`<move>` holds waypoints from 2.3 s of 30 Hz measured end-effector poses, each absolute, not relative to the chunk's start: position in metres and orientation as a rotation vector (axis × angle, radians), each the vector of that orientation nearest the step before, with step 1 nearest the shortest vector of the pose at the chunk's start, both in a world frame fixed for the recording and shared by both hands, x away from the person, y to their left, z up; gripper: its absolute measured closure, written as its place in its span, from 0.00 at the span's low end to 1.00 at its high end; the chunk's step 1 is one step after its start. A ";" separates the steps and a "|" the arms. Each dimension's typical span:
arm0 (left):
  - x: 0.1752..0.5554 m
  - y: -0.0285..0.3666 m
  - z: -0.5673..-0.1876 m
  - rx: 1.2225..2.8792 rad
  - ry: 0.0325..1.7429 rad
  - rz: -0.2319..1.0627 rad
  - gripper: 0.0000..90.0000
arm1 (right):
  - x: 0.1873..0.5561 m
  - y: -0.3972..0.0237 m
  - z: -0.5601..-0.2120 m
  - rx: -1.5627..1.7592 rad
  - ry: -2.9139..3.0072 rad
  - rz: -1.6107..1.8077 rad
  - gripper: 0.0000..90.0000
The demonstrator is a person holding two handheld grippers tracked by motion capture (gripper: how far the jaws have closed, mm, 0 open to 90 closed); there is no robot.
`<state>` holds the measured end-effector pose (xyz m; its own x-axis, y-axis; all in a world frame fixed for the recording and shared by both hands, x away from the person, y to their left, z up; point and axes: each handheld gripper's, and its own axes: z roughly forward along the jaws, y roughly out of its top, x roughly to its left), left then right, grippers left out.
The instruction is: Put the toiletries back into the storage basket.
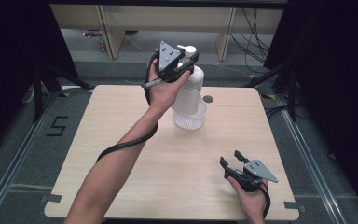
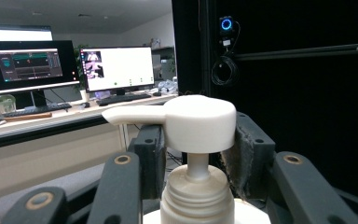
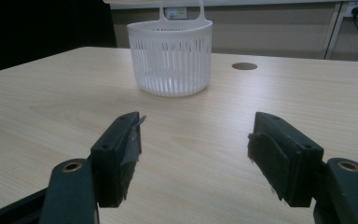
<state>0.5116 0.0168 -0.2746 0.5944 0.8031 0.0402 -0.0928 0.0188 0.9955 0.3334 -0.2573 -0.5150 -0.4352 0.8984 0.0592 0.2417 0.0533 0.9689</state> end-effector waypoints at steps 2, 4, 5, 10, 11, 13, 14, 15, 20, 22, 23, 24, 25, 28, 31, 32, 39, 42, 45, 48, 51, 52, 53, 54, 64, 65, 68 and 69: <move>0.513 0.016 -0.275 1.388 0.662 0.781 0.66 | 0.333 -0.257 -0.515 1.148 1.739 1.413 0.38; 0.515 0.015 -0.275 1.393 0.663 0.785 0.66 | 0.334 -0.258 -0.515 1.143 1.741 1.423 0.38; 0.516 0.014 -0.275 1.395 0.665 0.788 0.66 | 0.332 -0.255 -0.516 1.187 1.726 1.433 0.38; 0.522 0.010 -0.277 1.398 0.680 0.784 0.66 | 0.334 -0.257 -0.515 1.133 1.734 1.408 0.38; 0.523 0.010 -0.277 1.403 0.681 0.787 0.66 | 0.334 -0.258 -0.515 1.133 1.734 1.408 0.38; 0.525 0.009 -0.278 1.409 0.683 0.788 0.66 | 0.334 -0.257 -0.515 1.134 1.733 1.411 0.38; 0.526 0.008 -0.278 1.410 0.686 0.785 0.66 | 0.334 -0.257 -0.515 1.134 1.733 1.411 0.38; 0.527 0.007 -0.279 1.413 0.688 0.785 0.66 | 0.334 -0.257 -0.515 1.134 1.734 1.411 0.38; 0.532 0.005 -0.281 1.425 0.698 0.783 0.66 | 0.334 -0.257 -0.515 1.133 1.735 1.409 0.38; 0.533 0.004 -0.283 1.429 0.699 0.784 0.66 | 0.334 -0.258 -0.515 1.132 1.734 1.411 0.38; 0.534 0.004 -0.284 1.434 0.700 0.785 0.66 | 0.334 -0.257 -0.516 1.132 1.733 1.414 0.38; 0.534 0.003 -0.284 1.434 0.703 0.783 0.66 | 0.334 -0.256 -0.516 1.157 1.737 1.437 0.38; 0.535 0.003 -0.285 1.437 0.705 0.782 0.66 | 0.334 -0.256 -0.516 1.156 1.736 1.436 0.38; 0.536 0.002 -0.287 1.440 0.707 0.778 0.66 | 0.334 -0.257 -0.515 1.133 1.733 1.414 0.38; 0.537 0.001 -0.288 1.444 0.710 0.776 0.66 | 0.334 -0.257 -0.515 1.135 1.734 1.415 0.37; 0.537 0.000 -0.289 1.446 0.710 0.775 0.66 | 0.334 -0.258 -0.515 1.134 1.736 1.411 0.37; 0.539 -0.003 -0.291 1.457 0.710 0.769 0.66 | 0.334 -0.258 -0.515 1.131 1.734 1.406 0.37; 0.541 -0.003 -0.292 1.462 0.707 0.780 0.66 | 0.334 -0.258 -0.515 1.132 1.736 1.404 0.37; 0.542 -0.003 -0.294 1.471 0.708 0.776 0.66 | 0.333 -0.258 -0.515 1.132 1.739 1.407 0.37; 0.543 -0.005 -0.297 1.479 0.720 0.759 0.66 | 0.334 -0.258 -0.515 1.131 1.737 1.405 0.37; 0.545 -0.005 -0.300 1.487 0.717 0.768 0.66 | 0.333 -0.257 -0.515 1.127 1.738 1.418 0.37; 0.545 -0.005 -0.301 1.491 0.718 0.769 0.66 | 0.334 -0.257 -0.515 1.119 1.737 1.417 0.37; 0.545 -0.005 -0.303 1.494 0.719 0.769 0.66 | 0.333 -0.257 -0.515 1.126 1.736 1.418 0.37; 0.545 -0.005 -0.304 1.497 0.722 0.766 0.66 | 0.333 -0.257 -0.515 1.128 1.739 1.420 0.37; 0.549 -0.006 -0.319 1.531 0.743 0.758 0.66 | 0.333 -0.257 -0.515 1.121 1.750 1.414 0.37; 0.550 -0.006 -0.322 1.539 0.749 0.756 0.66 | 0.333 -0.256 -0.516 1.121 1.744 1.420 0.37; 0.550 -0.006 -0.325 1.543 0.755 0.755 0.66 | 0.332 -0.256 -0.515 1.140 1.758 1.404 0.37; 0.551 -0.006 -0.327 1.547 0.757 0.754 0.66 | 0.331 -0.256 -0.515 1.141 1.758 1.405 0.37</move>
<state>0.5506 -0.0060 -0.3270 0.5788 0.8141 0.0473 0.0498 -0.0932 0.9944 0.3314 -0.2557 -0.5148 -0.4439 0.8945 0.0528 0.2491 0.0665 0.9662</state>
